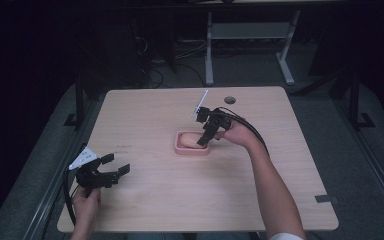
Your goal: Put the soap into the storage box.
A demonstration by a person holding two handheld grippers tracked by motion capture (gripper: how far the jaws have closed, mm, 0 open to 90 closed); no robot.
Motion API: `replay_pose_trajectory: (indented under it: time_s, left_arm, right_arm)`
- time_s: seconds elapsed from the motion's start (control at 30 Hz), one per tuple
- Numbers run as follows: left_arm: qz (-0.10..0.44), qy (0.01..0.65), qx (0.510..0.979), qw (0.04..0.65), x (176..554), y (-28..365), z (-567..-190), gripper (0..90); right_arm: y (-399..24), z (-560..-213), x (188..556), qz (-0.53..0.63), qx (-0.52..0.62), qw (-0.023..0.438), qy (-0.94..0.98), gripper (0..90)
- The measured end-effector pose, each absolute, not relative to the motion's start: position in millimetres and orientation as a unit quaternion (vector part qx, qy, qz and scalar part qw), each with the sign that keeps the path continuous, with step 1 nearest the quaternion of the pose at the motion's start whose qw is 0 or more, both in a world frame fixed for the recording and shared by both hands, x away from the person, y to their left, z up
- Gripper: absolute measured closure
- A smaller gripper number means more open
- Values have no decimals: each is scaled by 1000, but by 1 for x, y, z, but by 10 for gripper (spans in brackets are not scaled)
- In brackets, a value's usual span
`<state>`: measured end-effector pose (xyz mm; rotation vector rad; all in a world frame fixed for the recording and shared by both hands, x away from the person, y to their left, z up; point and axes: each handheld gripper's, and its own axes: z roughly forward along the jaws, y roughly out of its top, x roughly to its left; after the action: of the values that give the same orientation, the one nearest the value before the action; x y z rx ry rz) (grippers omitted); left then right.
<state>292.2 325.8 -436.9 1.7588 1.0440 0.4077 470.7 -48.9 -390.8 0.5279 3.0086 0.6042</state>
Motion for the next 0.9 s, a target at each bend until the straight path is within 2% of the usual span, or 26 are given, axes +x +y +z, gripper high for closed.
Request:
replay_pose_trajectory:
  time_s: [0.9]
  left_arm:
    - [169, 430, 731, 502, 293, 324, -437, 142]
  right_arm:
    - [-80, -388, 455, 201, 187, 18, 961, 257]
